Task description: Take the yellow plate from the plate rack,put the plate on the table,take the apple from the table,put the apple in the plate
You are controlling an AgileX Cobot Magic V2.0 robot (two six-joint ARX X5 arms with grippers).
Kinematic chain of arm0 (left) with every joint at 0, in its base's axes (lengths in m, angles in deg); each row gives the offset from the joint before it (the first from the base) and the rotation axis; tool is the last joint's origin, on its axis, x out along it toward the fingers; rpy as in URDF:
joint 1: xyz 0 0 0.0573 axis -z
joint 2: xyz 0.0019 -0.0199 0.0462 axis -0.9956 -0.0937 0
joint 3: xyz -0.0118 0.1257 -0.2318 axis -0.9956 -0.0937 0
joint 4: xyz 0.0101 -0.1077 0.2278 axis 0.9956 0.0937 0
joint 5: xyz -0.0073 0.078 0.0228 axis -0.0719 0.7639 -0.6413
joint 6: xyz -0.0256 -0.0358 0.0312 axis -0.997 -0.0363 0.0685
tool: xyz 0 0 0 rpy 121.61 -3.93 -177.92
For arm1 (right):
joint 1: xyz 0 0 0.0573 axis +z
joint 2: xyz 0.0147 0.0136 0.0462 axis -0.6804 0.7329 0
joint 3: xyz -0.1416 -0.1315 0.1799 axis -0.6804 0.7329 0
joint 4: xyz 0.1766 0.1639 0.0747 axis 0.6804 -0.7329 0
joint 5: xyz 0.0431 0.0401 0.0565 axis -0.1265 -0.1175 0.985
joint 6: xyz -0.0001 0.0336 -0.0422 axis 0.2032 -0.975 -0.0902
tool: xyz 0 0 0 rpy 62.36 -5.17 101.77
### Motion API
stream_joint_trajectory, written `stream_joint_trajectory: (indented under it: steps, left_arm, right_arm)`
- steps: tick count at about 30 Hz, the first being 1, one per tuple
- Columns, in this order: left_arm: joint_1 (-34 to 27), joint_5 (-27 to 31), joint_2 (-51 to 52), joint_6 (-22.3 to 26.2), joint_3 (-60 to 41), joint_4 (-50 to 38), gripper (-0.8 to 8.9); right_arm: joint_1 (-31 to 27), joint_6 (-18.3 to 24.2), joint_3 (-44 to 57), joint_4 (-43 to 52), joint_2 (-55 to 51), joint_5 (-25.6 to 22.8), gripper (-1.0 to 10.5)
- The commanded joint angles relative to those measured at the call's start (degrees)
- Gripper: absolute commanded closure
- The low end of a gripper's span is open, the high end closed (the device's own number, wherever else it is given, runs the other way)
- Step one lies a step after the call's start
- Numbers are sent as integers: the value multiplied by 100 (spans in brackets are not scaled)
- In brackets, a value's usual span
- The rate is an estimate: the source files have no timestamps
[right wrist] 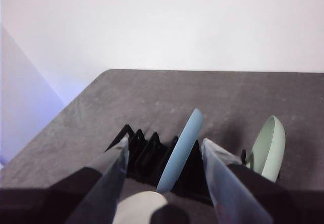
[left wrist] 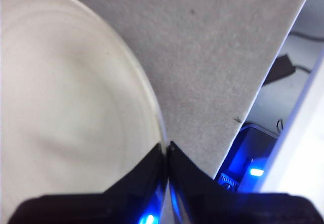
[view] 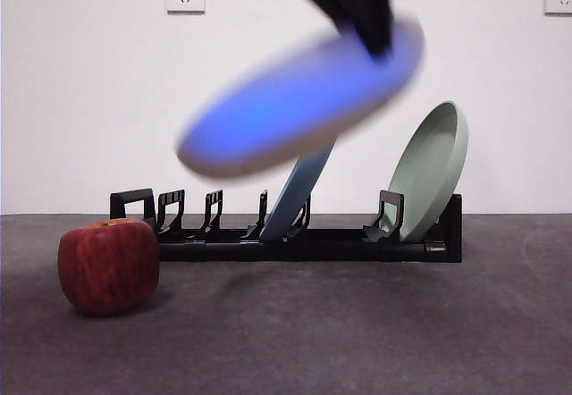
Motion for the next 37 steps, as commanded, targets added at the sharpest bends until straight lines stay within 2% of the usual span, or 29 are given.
stream_joint_trajectory:
  steps: [1,4,10,18,20,24,25,30,37]
  left_arm:
    - [70,46,-549,-22,-37,-214,822]
    - [98,70,-1036,-22,-37,-413,822]
    - [201,481,-1773,-22,-37,-601,822]
    - [197,249,-2179,-85,-37,-662,812]
    - [195,151,-2179,-85,-37,-662,772]
    - [188,221,-2094,-87,-37,-568,539]
    - [188,236,-2048,-90,-37,-533,523]
    - [184,479,-1563,-210,-37,-511,526]
    - [-46,1381,-457,-223,-37,-619,527]
  right_arm:
    - [7,109,-61,-28,13,-15,695]
    - [7,109,-63,-33,13,-15,695]
    - [7,188,-66,-33,13,-15,695]
    - [7,197,-66,-31,15,-15,695]
    - [7,197,-66,-28,15,-15,695]
    - [7,195,-66,-28,35,-15,695]
    - [9,195,-66,-26,48,-13,695]
    - [76,195,-66,-22,98,-4,695]
    - [483,195,-66,260,273,-13,694]
